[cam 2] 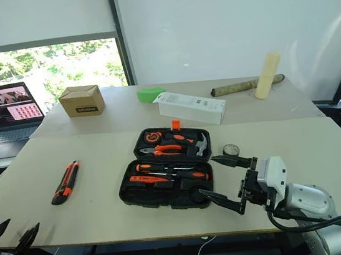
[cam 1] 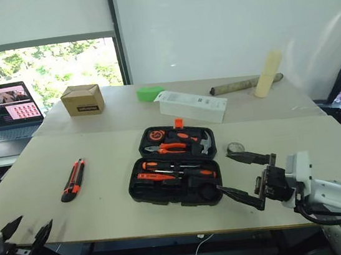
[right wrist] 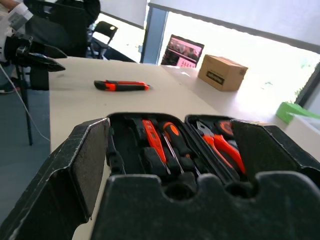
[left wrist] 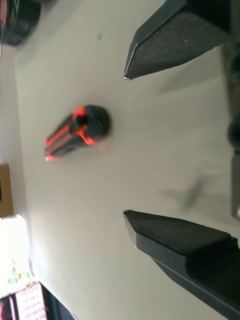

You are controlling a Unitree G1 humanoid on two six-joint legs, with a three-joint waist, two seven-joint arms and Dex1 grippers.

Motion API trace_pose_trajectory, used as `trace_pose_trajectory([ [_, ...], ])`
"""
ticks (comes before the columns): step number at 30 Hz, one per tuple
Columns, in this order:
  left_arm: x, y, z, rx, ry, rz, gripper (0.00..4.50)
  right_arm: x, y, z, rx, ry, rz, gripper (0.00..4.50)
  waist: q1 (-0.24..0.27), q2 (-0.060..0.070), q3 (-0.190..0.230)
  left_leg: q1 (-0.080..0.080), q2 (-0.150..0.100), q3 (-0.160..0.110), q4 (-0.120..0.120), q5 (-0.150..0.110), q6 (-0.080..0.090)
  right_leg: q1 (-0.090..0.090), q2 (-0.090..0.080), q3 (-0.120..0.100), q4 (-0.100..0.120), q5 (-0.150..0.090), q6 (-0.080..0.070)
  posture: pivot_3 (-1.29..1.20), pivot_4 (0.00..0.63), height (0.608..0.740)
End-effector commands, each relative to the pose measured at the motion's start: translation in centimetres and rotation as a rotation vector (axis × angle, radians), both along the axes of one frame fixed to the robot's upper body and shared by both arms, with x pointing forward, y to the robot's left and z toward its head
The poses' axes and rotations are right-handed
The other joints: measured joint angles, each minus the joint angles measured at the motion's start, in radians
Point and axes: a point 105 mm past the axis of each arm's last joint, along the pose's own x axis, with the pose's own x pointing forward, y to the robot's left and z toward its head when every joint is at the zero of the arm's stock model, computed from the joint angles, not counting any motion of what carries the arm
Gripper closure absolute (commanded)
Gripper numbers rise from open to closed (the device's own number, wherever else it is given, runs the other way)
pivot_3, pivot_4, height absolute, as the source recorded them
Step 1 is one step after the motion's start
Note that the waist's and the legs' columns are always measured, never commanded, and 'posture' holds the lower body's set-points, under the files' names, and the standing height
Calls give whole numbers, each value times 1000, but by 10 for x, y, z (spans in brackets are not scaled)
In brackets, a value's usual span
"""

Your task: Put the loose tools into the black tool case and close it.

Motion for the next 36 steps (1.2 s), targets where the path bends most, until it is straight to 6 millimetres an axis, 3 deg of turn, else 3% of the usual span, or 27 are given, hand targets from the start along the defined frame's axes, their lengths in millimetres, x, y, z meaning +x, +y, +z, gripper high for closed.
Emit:
trace_pose_trajectory([
  [1, 25, -15, 16, -7, -15, -30, 25, -2, 2, 6, -16, -34, 34, 0, 6, 0, 0, 0, 0, 0, 0, 0, 0, 0, 0, 0, 0, 0, -1, 0, 150, 740],
  [6, 74, -13, 25, -142, 83, 68, 25, -1, 7, 5, -25, -18, 65, 0, 6, -1, -1, 2, 0, 0, 0, 2, -2, 1, 3, 0, 1, 3, 1, 0, 150, 740],
  [9, 100, -26, 31, -171, 187, 55, 25, -2, 12, 4, -26, -7, 83, 0, -7, -1, -1, 2, 0, 0, -2, 2, -2, 1, 4, 1, 1, 3, 1, 0, 150, 740],
  [13, 127, -39, 21, -144, 372, 4, 25, -2, 17, 3, -23, 0, 92, 0, -17, -1, -1, 1, -1, 0, -4, 3, -4, 0, 5, 0, 1, 3, 1, 0, 150, 740],
  [15, 132, -33, 13, -118, 445, 41, 25, -2, 18, 2, -24, 1, 92, 0, -24, -1, -1, 1, -2, 1, -4, 6, -10, 0, 6, 1, 1, 3, 1, 0, 150, 740],
  [18, 134, -24, 8, -117, 496, 96, 711, -3, 17, 3, -25, -1, 86, 0, -29, -1, -1, 2, -2, 1, -5, 6, -10, -1, 6, 1, 0, 2, 0, 0, 150, 740],
  [23, 138, -31, 7, -111, 484, 35, 2673, -5, 10, 3, -28, 3, 46, 0, -26, -1, -1, 1, -1, 1, -5, 6, -9, -1, 5, 1, 1, 2, 0, 0, 150, 740],
  [26, 148, -52, 30, -127, 322, -126, 2763, -5, 6, 3, -32, 4, 26, 0, -22, -1, -1, 1, -1, 1, -5, 6, -9, -1, 4, 1, 1, 2, 0, 0, 150, 740],
  [28, 147, -86, 66, -71, 150, -397, 2763, -7, 3, 2, -38, 6, 13, 0, -15, -2, 0, 0, -1, 1, -5, 6, -9, -2, 3, 1, 1, 2, 0, 0, 150, 740],
  [30, 138, -115, 84, -2, 68, -629, 2763, -8, 0, 2, -45, 8, 2, 0, -12, -4, 1, -3, -1, 1, -4, 7, -10, -4, 4, 0, 1, 2, 0, 0, 150, 740],
  [32, 122, -148, 92, 100, 60, -920, 2763, -9, -5, 1, -54, 13, -13, 0, -12, -4, 1, -4, -1, 1, -4, 7, -11, -4, 3, 0, 1, 2, 0, 0, 150, 740],
  [36, 99, -194, 77, 407, 175, -1335, 2763, -10, -10, 0, -65, 15, -32, 0, -13, -3, 1, -4, -3, 2, -3, 7, -10, -3, 4, 0, 0, 2, 0, 0, 150, 740],
])
